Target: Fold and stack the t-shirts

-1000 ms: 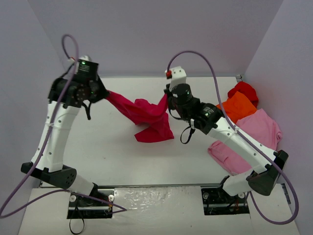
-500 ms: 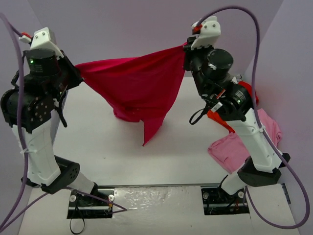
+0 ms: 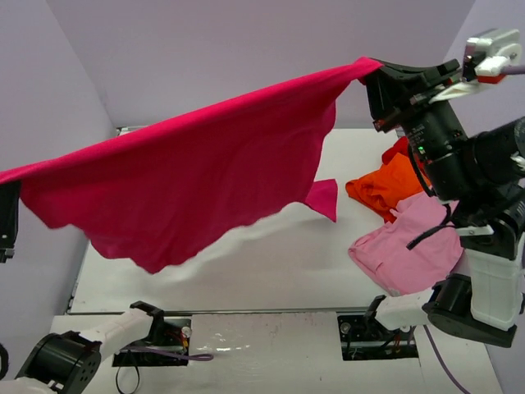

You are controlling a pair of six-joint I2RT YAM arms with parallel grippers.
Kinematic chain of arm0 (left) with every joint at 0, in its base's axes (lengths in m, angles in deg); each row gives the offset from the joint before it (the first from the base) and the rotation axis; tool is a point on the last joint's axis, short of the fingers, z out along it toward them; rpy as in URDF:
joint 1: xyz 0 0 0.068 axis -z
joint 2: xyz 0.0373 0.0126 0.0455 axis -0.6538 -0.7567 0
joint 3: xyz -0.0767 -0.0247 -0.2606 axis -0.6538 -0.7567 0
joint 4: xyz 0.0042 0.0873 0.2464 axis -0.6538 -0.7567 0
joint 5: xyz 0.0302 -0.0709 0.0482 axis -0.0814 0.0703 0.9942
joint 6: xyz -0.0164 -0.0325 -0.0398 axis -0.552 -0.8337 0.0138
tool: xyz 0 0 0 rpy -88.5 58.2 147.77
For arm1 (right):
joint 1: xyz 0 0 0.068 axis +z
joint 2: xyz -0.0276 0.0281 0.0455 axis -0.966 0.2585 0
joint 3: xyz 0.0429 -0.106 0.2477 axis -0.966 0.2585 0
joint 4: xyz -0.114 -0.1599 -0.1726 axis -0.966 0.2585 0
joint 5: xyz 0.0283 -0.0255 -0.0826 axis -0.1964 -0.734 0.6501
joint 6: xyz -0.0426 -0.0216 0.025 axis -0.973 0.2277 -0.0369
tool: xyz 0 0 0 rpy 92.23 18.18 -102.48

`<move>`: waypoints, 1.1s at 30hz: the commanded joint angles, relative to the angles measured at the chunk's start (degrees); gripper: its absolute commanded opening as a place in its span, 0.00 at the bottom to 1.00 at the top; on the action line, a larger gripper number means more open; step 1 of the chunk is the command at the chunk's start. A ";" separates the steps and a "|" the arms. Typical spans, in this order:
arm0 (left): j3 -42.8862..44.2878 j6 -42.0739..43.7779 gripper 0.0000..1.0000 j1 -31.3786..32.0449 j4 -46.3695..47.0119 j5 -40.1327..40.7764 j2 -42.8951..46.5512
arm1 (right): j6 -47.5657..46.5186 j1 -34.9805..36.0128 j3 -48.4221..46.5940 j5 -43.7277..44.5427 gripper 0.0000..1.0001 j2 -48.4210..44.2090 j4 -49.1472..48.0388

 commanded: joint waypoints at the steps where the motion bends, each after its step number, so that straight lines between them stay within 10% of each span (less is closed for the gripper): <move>1: -3.04 6.24 0.00 0.75 0.54 16.37 -5.13 | -2.46 -2.07 2.09 15.36 0.00 -2.92 -6.94; 13: -14.03 3.96 0.00 -4.04 0.66 11.49 -22.90 | -3.24 -9.73 16.54 18.54 0.00 6.90 -11.71; 19: 1.91 4.06 0.00 -12.96 -0.70 -1.98 -38.81 | 2.75 -21.72 8.37 5.38 0.00 20.34 -11.90; 25: 7.66 3.11 0.00 -16.68 6.92 -11.63 -39.56 | 3.66 -29.41 -11.55 -3.48 0.00 32.47 -8.64; 33: 3.79 3.55 0.00 -16.63 8.43 -14.89 -31.85 | 2.69 -31.60 -1.69 -4.88 0.00 26.03 -10.63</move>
